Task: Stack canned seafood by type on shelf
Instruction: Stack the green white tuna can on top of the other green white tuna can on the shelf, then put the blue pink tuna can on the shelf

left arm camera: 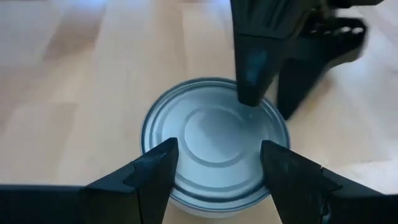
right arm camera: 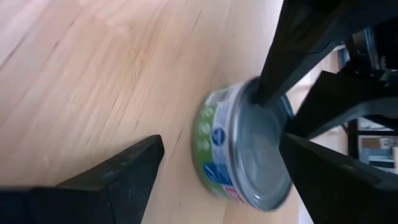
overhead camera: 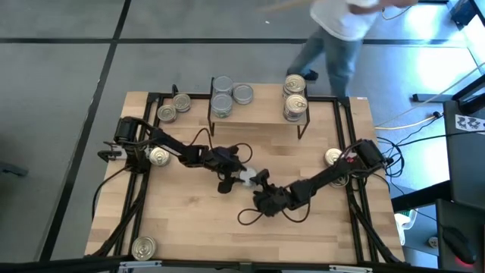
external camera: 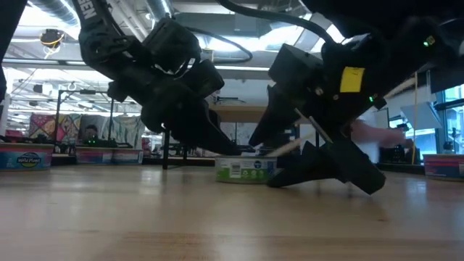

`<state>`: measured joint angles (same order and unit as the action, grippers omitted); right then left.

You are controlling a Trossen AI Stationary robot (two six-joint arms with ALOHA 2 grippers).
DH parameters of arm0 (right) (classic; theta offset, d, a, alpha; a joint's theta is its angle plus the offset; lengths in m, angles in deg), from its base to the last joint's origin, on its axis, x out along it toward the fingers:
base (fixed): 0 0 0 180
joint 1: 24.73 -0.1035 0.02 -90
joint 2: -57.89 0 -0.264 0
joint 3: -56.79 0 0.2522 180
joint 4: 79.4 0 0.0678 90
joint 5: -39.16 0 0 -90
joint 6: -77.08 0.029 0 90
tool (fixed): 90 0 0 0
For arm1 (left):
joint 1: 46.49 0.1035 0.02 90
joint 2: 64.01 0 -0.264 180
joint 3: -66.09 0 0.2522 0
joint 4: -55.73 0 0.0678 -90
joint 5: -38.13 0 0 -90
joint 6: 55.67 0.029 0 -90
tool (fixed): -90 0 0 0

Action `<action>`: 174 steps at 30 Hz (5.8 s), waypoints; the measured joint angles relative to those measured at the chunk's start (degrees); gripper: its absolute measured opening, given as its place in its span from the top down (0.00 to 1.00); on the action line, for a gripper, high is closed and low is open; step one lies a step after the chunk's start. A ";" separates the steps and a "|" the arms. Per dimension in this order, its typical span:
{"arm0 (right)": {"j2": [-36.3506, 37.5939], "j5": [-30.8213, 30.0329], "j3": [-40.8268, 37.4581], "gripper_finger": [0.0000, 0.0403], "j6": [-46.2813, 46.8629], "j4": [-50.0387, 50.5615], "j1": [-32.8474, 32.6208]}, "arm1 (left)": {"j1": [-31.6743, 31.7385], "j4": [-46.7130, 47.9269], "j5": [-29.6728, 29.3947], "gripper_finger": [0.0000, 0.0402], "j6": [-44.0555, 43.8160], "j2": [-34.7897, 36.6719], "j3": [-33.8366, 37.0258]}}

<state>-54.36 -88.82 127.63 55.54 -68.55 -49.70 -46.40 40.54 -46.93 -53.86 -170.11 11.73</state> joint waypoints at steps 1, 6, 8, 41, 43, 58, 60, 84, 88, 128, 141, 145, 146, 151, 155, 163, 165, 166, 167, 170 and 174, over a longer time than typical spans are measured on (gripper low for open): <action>0.02 0.49 0.02 0.17 0.29 -0.17 0.05 | -0.12 -0.05 -0.59 0.42 0.45 0.00 0.00; 0.02 1.59 0.07 0.17 0.58 -0.52 1.28 | 0.30 -0.36 -0.75 0.42 0.79 -0.49 0.00; 0.02 1.53 0.11 0.17 0.70 -0.71 1.47 | 0.93 -0.84 -0.84 0.42 -0.87 -1.18 -0.02; -0.68 -4.33 0.28 0.17 -4.40 2.75 5.60 | 5.38 -4.42 8.23 0.42 -19.96 -2.84 -0.11; -0.78 -4.47 0.26 0.17 -5.94 2.81 5.96 | 5.35 -4.42 8.24 0.42 -19.96 -2.84 -0.11; -1.99 -3.69 0.11 0.49 -4.58 1.95 7.10 | 5.38 -4.42 8.58 0.42 -18.09 -2.84 -0.07; -1.99 -4.07 0.09 0.59 -1.21 1.76 6.93 | 5.40 -4.53 8.37 0.42 -18.08 -2.84 -0.07; 5.37 -3.54 -0.20 0.65 2.07 5.66 2.55 | 4.78 17.69 -0.04 0.42 -13.43 12.15 0.36; 8.51 -5.23 -0.17 0.65 -0.91 6.23 3.44 | 2.45 26.81 -5.08 0.42 -12.85 15.68 0.33; 12.36 23.36 16.83 0.65 -19.23 -1.02 48.32 | -6.54 19.32 -22.59 0.42 -21.20 36.04 20.59; 11.52 23.10 16.79 0.20 -18.51 -1.07 48.19 | -6.54 19.34 -22.56 0.42 -21.03 36.04 20.59; 11.60 23.08 16.79 0.12 -17.43 -0.51 47.48 | -6.54 19.34 -22.54 0.42 -21.01 36.04 20.59; 11.66 23.06 16.79 0.11 -17.18 -0.39 47.41 | -6.54 19.34 -22.54 0.42 -20.99 36.04 20.59; 11.69 23.04 18.17 0.10 -12.36 1.95 47.87 | -6.54 19.34 -22.54 0.42 -20.99 36.04 20.59; 11.76 24.33 20.63 0.10 -8.07 5.21 48.35 | -6.54 19.34 -22.52 0.42 -20.99 36.04 20.59; 11.82 20.72 21.75 0.10 -6.83 6.21 48.60 | -6.54 19.34 -22.52 0.42 -21.04 36.04 20.59; 11.82 20.44 21.75 0.10 -6.77 6.21 48.55 | -6.54 19.38 -22.52 0.42 -21.19 36.04 20.59; 11.86 20.34 21.75 0.10 -6.77 6.40 48.01 | -6.54 19.46 -22.50 0.42 -21.19 36.04 20.59; 12.25 20.06 21.72 0.09 -6.77 7.27 47.37 | -6.54 19.59 -22.50 0.42 -21.21 36.04 20.59; 14.73 20.22 21.68 0.09 -5.86 10.66 43.34 | -6.54 19.78 -22.50 0.42 -21.43 36.04 20.57; 17.84 20.69 21.77 0.09 -2.62 19.40 36.39 | -6.99 19.80 -22.48 0.42 -21.26 36.06 20.57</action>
<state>-36.51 -68.13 149.40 52.92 -49.15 -13.32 -53.38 60.34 -69.41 -75.12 -134.06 32.30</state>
